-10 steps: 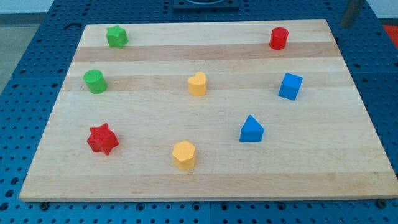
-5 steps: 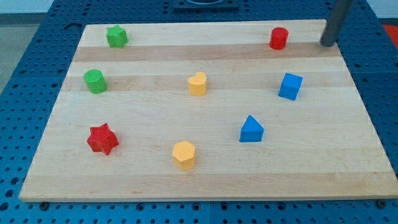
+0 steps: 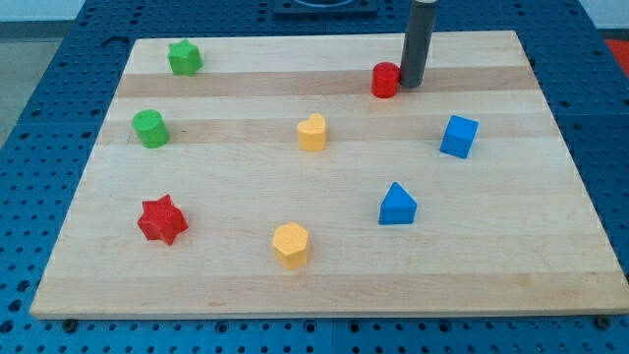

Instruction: Move red circle towards top center

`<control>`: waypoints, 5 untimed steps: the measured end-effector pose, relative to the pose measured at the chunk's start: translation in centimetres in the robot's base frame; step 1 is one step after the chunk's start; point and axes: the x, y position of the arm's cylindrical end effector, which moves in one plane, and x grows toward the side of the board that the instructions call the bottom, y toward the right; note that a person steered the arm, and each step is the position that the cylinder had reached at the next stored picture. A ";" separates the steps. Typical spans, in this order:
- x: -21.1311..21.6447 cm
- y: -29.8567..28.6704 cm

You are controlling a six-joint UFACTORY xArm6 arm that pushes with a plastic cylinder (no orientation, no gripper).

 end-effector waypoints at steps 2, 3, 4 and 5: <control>-1.7 -3.8; -4.3 -8.9; -2.1 -13.8; 0.7 -20.3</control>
